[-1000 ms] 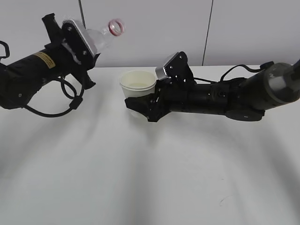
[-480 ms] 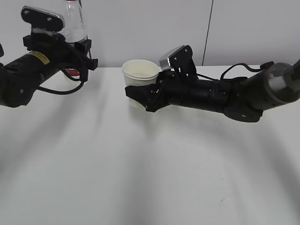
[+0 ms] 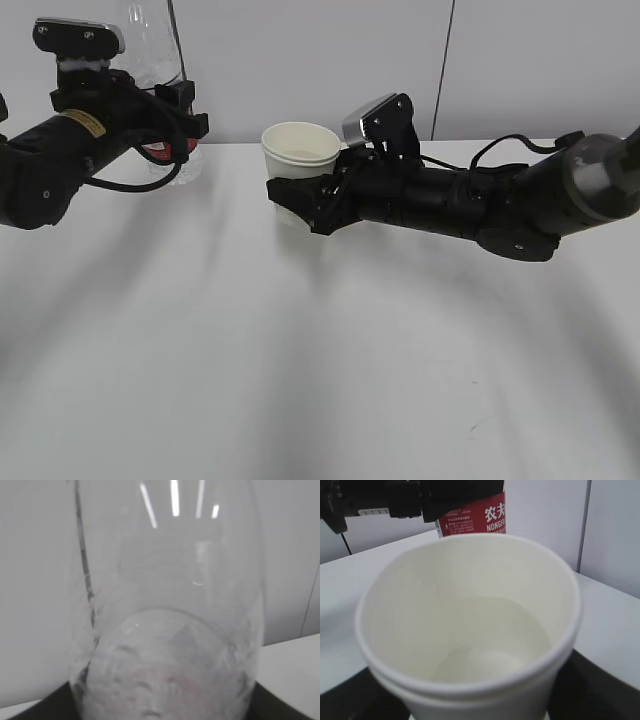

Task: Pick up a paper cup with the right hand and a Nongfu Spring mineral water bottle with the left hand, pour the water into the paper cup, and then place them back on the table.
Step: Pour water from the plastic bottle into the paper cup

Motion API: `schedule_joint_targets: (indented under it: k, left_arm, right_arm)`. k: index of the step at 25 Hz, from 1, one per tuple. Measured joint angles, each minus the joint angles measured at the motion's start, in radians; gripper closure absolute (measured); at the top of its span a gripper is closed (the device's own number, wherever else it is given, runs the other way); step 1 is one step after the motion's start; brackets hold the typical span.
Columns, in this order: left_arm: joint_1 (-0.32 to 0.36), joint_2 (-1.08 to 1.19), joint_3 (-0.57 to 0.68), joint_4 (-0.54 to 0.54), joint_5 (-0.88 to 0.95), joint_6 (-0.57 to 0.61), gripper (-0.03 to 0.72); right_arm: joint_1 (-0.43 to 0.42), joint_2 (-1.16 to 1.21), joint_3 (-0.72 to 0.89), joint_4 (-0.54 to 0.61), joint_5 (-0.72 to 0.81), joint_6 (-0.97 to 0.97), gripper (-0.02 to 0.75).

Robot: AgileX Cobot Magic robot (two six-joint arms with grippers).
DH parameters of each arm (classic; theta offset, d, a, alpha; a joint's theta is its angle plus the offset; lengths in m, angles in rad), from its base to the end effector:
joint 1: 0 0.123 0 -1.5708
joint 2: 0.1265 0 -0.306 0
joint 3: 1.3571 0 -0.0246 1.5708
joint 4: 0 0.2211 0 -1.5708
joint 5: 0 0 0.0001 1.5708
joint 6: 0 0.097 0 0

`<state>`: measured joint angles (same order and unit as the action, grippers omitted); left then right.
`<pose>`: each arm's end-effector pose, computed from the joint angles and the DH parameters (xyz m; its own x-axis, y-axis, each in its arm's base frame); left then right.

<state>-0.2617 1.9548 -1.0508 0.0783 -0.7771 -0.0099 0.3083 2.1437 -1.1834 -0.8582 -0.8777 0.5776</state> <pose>0.4000 -0.1127 0.2416 -0.0255 0.0543 -0.9982 0.3128 0.9488 0.0437 0.3975 0.1858 0.1873 -0.1481 -0.0976 -0.9841 -0.7998 0.5972 0.0612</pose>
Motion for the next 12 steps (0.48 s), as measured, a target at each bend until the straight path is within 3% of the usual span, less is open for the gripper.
schedule_joint_targets:
  k: [12]
  left_arm:
    - [0.0,-0.001,0.0,0.001,0.002,-0.002,0.351]
  right_arm:
    - [-0.053,0.0,0.0,0.053,0.0,0.0,0.227]
